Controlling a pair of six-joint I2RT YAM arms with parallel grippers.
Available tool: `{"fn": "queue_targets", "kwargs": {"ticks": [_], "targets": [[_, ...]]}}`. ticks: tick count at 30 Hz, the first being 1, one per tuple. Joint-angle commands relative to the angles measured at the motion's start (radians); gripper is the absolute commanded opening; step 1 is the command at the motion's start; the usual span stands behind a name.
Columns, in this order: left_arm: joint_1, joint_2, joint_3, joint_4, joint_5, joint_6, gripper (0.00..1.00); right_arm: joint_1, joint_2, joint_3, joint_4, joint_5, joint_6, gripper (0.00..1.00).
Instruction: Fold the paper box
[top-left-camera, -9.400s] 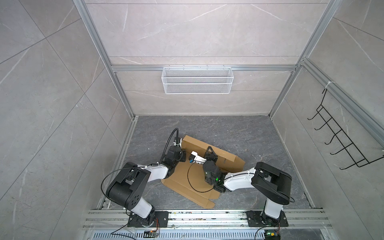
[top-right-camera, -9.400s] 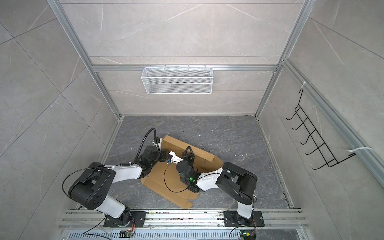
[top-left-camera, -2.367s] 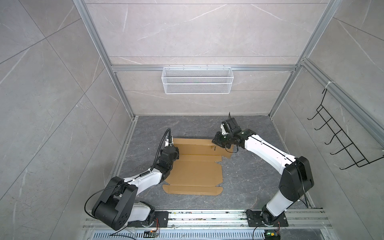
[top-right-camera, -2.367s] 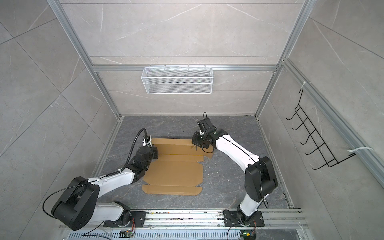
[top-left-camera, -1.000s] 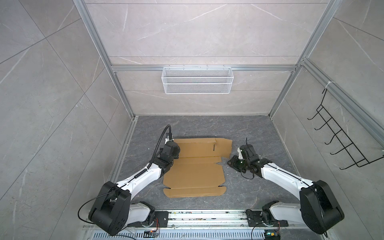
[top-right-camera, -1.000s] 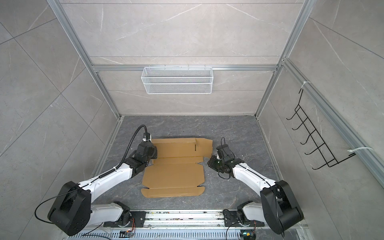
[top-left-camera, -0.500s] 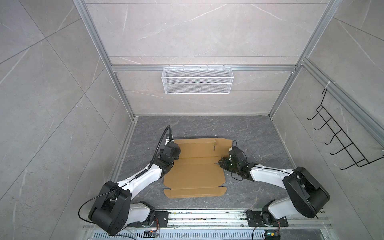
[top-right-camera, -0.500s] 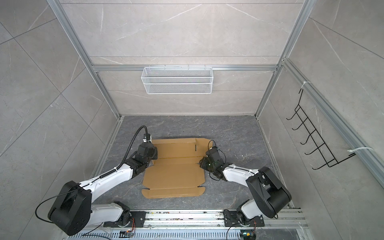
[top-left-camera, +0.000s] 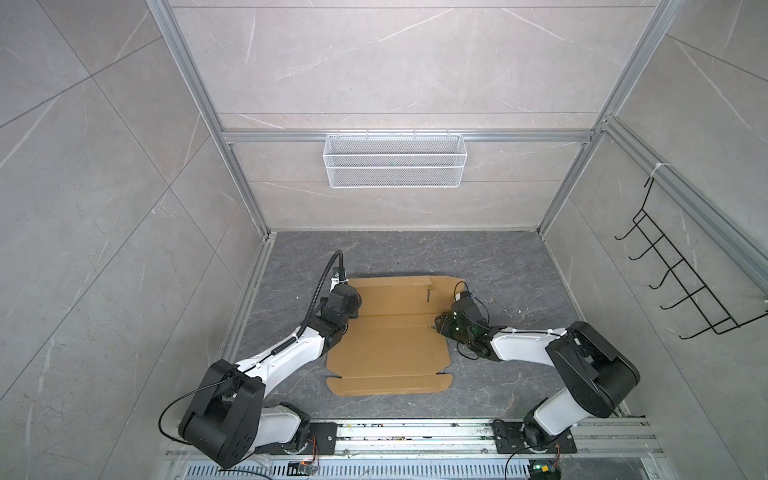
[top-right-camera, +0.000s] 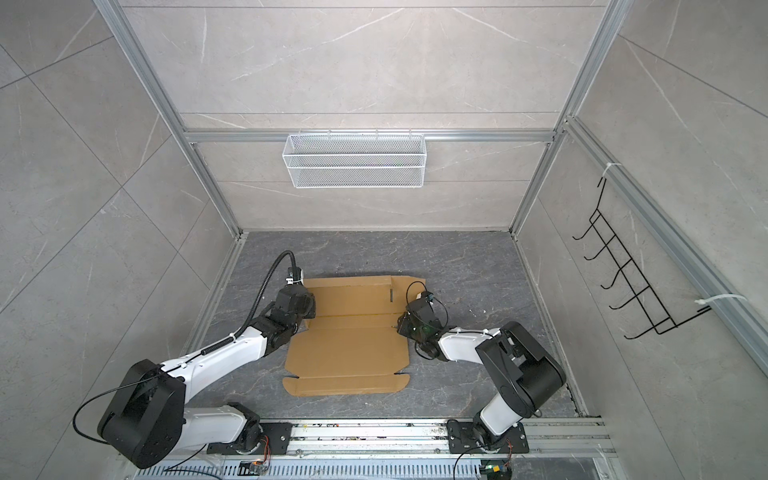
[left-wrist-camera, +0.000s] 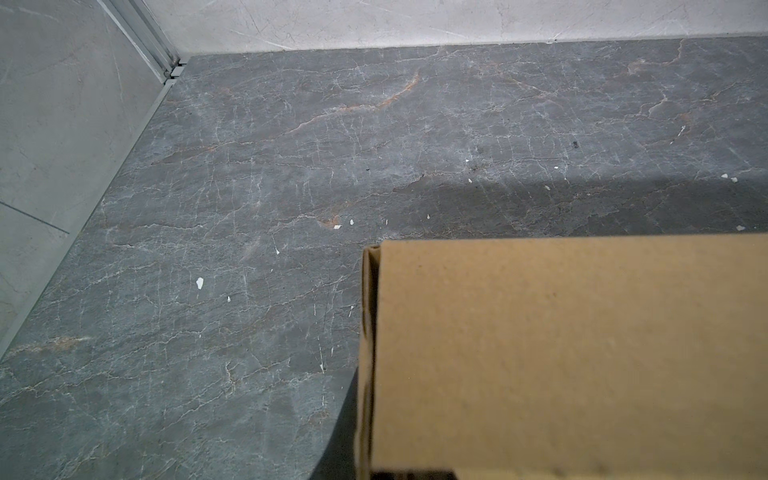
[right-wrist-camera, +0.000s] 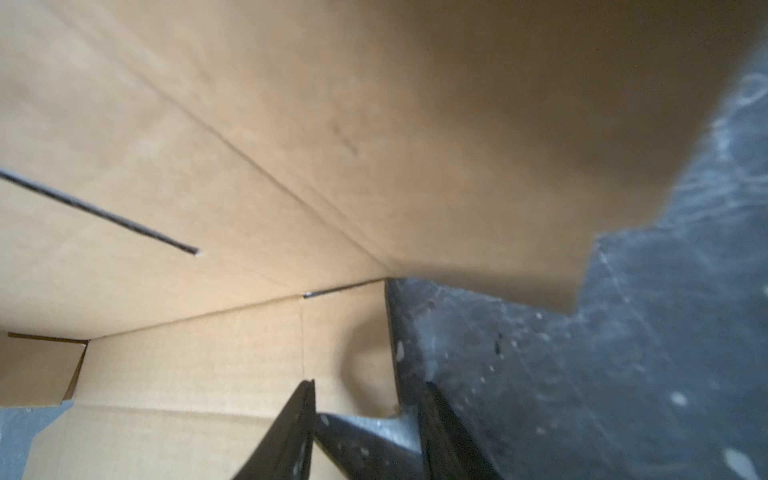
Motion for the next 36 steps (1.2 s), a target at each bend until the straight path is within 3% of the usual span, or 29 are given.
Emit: {"fn": "queue_targets", "kwargs": {"ticks": [1,24,36], "targets": [[-0.007,0.004,0.003,0.014,-0.018,0.000,0.10,0.010,0.030,0.011,0.065,0.033,-0.001,0.44],[-0.013,0.024,-0.002,0.036,-0.017,-0.013,0.10,0.079,-0.070,0.075,-0.022,0.033,0.012,0.41],[-0.016,0.034,0.000,0.044,-0.015,-0.013,0.10,0.136,0.035,0.127,0.025,0.007,0.050,0.41]]}}
